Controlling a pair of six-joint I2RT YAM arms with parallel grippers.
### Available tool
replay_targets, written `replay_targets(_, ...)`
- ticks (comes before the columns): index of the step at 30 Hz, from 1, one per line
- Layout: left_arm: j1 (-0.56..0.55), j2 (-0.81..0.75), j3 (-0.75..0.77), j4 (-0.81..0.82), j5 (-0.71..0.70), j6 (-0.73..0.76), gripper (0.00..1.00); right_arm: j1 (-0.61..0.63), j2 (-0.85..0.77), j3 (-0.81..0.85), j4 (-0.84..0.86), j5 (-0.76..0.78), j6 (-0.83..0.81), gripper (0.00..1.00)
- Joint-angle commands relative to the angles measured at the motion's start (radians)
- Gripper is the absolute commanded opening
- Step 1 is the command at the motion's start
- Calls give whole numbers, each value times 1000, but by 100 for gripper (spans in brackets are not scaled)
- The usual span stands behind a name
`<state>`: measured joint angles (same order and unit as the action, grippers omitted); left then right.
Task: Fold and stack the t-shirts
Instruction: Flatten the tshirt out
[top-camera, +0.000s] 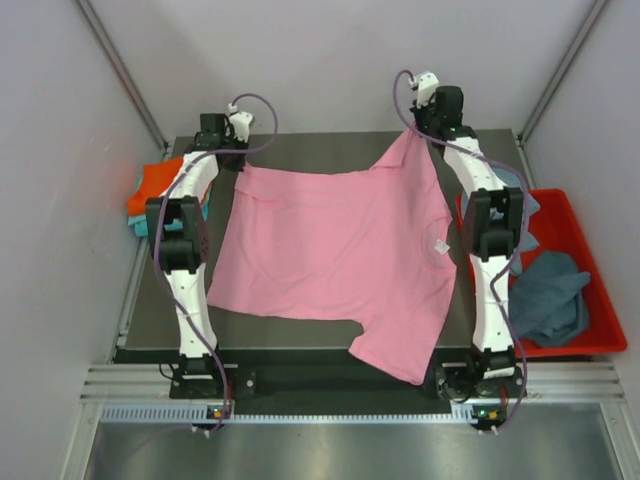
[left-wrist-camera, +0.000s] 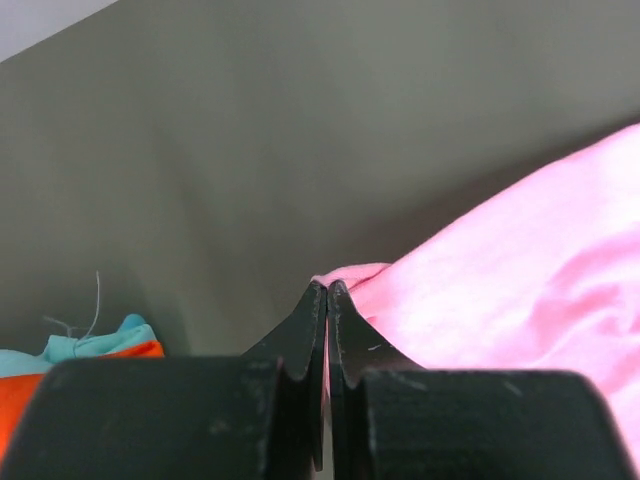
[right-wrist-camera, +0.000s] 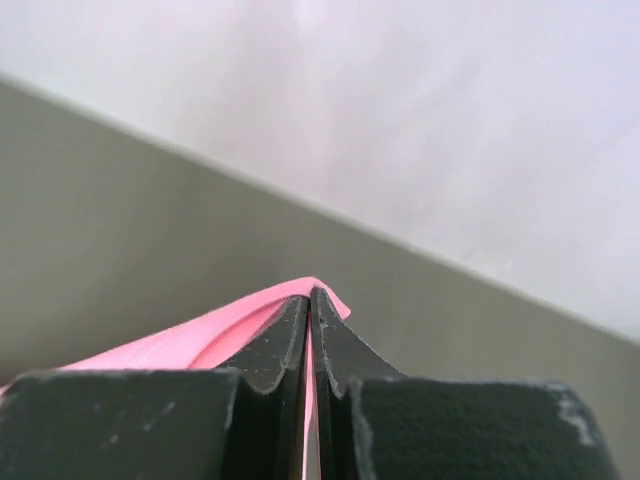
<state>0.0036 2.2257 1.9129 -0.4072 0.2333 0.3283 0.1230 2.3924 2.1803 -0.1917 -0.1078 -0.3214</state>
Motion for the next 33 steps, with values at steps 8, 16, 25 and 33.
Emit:
replay_targets(8, 1, 72, 89, 90, -262, -101, 0, 44, 136, 184, 184, 54, 24, 0)
replay_targets(16, 15, 83, 83, 154, -361, -72, 0, 58, 149, 185, 250, 95, 35, 0)
replay_targets(25, 13, 158, 169, 179, -335, -86, 0, 58, 122, 177, 252, 103, 22, 0)
replay_targets(33, 13, 170, 169, 189, -331, -100, 0, 56, 113, 161, 245, 103, 18, 0)
